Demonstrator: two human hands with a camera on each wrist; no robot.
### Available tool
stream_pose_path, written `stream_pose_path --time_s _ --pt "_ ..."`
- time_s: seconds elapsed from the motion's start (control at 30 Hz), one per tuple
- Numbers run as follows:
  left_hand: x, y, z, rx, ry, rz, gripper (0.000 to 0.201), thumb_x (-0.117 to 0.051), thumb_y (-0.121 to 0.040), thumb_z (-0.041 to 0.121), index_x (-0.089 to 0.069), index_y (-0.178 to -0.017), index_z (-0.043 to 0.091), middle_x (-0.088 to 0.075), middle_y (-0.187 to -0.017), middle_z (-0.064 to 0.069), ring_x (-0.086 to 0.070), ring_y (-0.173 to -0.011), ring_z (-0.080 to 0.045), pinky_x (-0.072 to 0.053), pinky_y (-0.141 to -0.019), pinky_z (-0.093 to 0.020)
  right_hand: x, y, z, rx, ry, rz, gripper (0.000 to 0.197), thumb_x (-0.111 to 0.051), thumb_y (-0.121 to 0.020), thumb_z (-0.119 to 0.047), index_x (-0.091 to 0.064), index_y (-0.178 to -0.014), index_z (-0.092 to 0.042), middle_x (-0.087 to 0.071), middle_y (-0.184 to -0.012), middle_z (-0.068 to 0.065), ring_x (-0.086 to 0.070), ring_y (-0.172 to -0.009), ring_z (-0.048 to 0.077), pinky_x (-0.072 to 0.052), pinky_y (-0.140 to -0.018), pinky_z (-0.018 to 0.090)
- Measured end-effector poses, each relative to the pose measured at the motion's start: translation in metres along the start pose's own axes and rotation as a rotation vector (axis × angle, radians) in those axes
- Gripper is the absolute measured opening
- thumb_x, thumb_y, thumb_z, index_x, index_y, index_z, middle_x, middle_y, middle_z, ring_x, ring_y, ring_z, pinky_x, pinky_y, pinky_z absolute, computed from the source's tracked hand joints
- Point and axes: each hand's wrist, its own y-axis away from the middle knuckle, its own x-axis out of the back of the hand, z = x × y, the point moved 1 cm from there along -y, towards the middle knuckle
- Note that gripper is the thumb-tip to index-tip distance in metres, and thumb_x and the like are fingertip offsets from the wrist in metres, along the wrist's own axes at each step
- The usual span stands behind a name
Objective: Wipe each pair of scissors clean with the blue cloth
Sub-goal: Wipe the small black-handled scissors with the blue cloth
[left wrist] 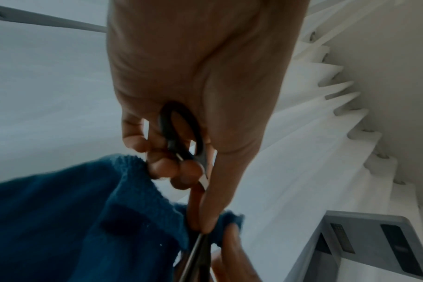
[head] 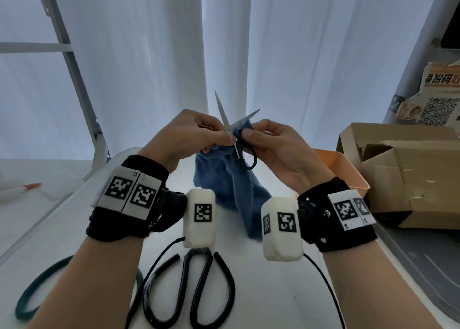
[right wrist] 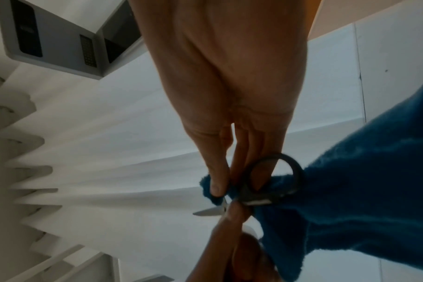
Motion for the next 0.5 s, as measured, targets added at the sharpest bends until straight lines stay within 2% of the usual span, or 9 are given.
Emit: stream_pose_path --time_s 0.1,0.2,0.27,0.33,0.37,0.43,0.5 --pt "-0.002 0.003 0.007 -0.028 -0.006 0.002 0.014 -0.078 -0.083 0.017 -0.073 -0.074 0.008 -0.061 -0.062 0.002 -0.053 -0.055 -0.001 -0.042 -0.051 -0.008 -0.005 0.001 -0.001 0.009 -0.01 0.047 0.025 -0.066 -0.087 0.008 -0.056 -0.071 -0.009 -0.067 -0.091 0.02 -0.068 -0.07 0.021 -0.056 -0.065 0.024" --pt "-0.005 0.005 0.012 -0.061 -0.044 0.01 0.013 -0.078 -0.081 0.017 -0.074 -0.078 0.006 -0.062 -0.065 -0.002 -0.054 -0.059 -0.004 -0.043 -0.054 -0.011 -0.01 0.001 -0.002 0.014 -0.021 0.072 0.028 -0.068 -0.086 0.006 -0.051 -0.074 -0.012 -0.066 -0.097 0.021 -0.068 -0.07 0.019 -0.053 -0.06 0.021" --pt "-0.007 0.006 0.015 -0.078 -0.064 0.008 0.012 -0.08 -0.079 0.02 -0.075 -0.078 0.009 -0.059 -0.065 -0.004 -0.053 -0.062 -0.009 -0.044 -0.06 -0.017 -0.012 0.001 -0.002 0.001 -0.064 0.081 0.025 -0.068 -0.087 0.004 -0.051 -0.076 -0.011 -0.064 -0.098 0.021 -0.069 -0.067 0.018 -0.053 -0.056 0.02" --pt "-0.009 0.007 0.017 -0.082 -0.078 0.008 0.012 -0.081 -0.078 0.022 -0.076 -0.077 0.011 -0.058 -0.064 -0.004 -0.051 -0.063 -0.011 -0.043 -0.064 -0.023 -0.013 0.002 -0.005 -0.029 -0.117 0.09 0.017 -0.068 -0.088 0.004 -0.055 -0.086 -0.008 -0.065 -0.098 0.02 -0.068 -0.064 0.017 -0.052 -0.052 0.019" --pt "-0.009 0.008 0.017 -0.082 -0.088 0.011 0.013 -0.081 -0.078 0.023 -0.076 -0.076 0.011 -0.056 -0.062 -0.002 -0.05 -0.062 -0.01 -0.041 -0.062 -0.021 -0.013 0.003 -0.006 -0.04 -0.128 0.091 0.015 -0.068 -0.088 0.003 -0.058 -0.095 -0.005 -0.066 -0.1 0.021 -0.069 -0.066 0.018 -0.052 -0.053 0.02" --pt "-0.009 0.009 0.018 -0.082 -0.107 0.026 0.015 -0.081 -0.079 0.024 -0.076 -0.075 0.01 -0.051 -0.056 0.004 -0.045 -0.057 -0.009 -0.037 -0.055 -0.015 -0.01 0.002 -0.005 -0.046 -0.126 0.085 0.026 -0.068 -0.088 0.002 -0.058 -0.111 -0.002 -0.067 -0.106 0.022 -0.069 -0.076 0.022 -0.056 -0.064 0.023" --pt "-0.009 0.01 0.018 -0.078 -0.105 0.041 0.013 -0.081 -0.078 0.023 -0.076 -0.074 0.011 -0.052 -0.056 0.003 -0.045 -0.057 -0.008 -0.037 -0.054 -0.014 -0.008 0.001 -0.004 -0.041 -0.114 0.082 0.03 -0.068 -0.088 0.003 -0.056 -0.114 -0.003 -0.069 -0.107 0.022 -0.069 -0.083 0.026 -0.059 -0.076 0.028"
